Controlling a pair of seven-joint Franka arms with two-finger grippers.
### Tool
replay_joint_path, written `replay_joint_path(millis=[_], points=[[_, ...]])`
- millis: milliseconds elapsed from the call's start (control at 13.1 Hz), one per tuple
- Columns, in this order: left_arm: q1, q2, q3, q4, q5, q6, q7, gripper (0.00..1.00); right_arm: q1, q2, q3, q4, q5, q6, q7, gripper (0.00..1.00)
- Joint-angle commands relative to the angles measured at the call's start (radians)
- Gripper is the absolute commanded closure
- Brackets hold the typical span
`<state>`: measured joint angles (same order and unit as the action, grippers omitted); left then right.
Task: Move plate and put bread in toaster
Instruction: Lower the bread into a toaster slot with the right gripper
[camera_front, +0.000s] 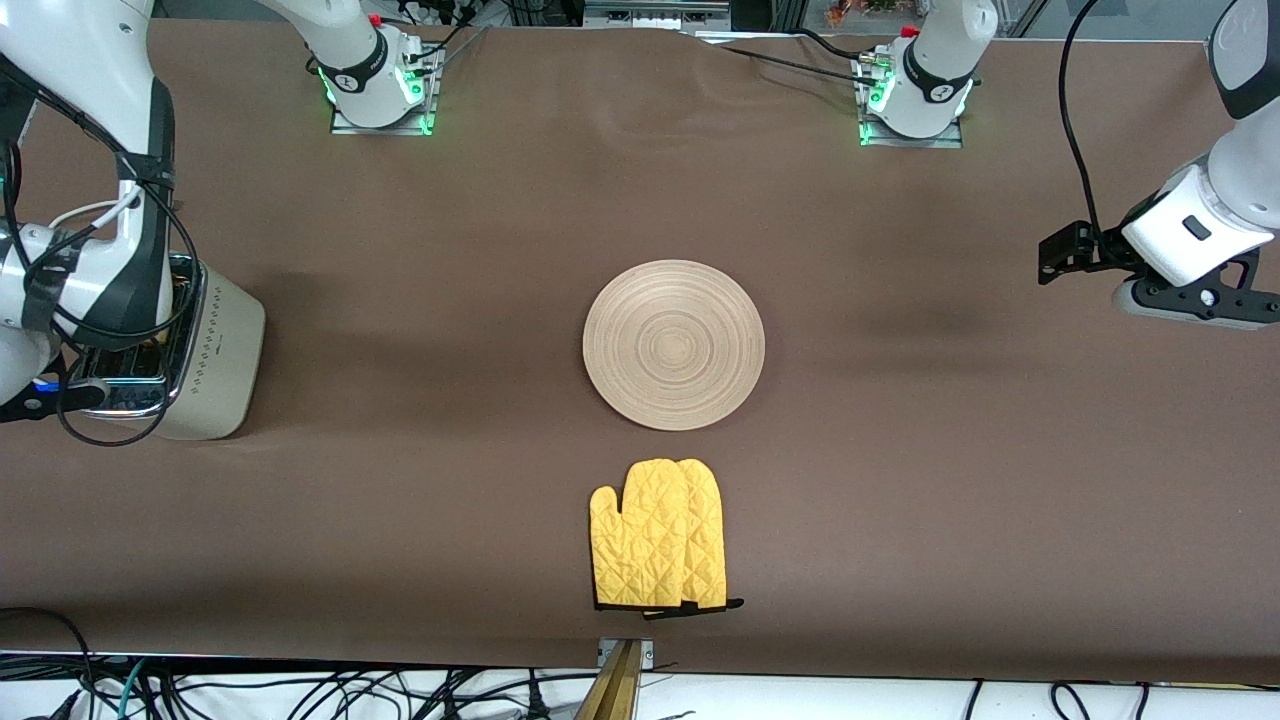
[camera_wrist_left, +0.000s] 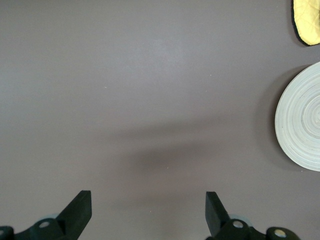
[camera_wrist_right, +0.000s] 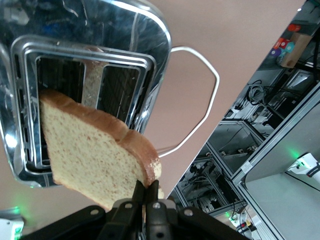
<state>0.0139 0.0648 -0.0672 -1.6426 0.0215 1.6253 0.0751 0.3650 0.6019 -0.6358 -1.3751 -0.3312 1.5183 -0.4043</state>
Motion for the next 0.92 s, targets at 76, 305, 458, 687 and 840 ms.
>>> replay_joint_path(millis=[76, 305, 458, 687, 840], points=[[0.001, 0.015, 0.001, 0.033, -0.020, -0.015, 0.002, 0.00, -0.006, 0.001, 0.005, 0.021, 0.011, 0.019, 0.062, 1.00], [0.000, 0.015, 0.001, 0.033, -0.020, -0.015, 0.002, 0.00, -0.006, 0.002, 0.008, 0.022, 0.012, 0.048, 0.126, 1.00], [0.001, 0.015, 0.001, 0.033, -0.020, -0.015, 0.003, 0.00, 0.002, -0.001, 0.010, 0.027, 0.012, 0.066, 0.165, 1.00], [0.001, 0.015, 0.001, 0.033, -0.020, -0.015, 0.003, 0.00, 0.023, -0.001, 0.011, 0.034, 0.008, 0.059, 0.251, 1.00], [0.001, 0.015, 0.001, 0.033, -0.020, -0.015, 0.003, 0.00, 0.037, -0.001, 0.008, 0.034, 0.005, 0.036, 0.254, 1.00]])
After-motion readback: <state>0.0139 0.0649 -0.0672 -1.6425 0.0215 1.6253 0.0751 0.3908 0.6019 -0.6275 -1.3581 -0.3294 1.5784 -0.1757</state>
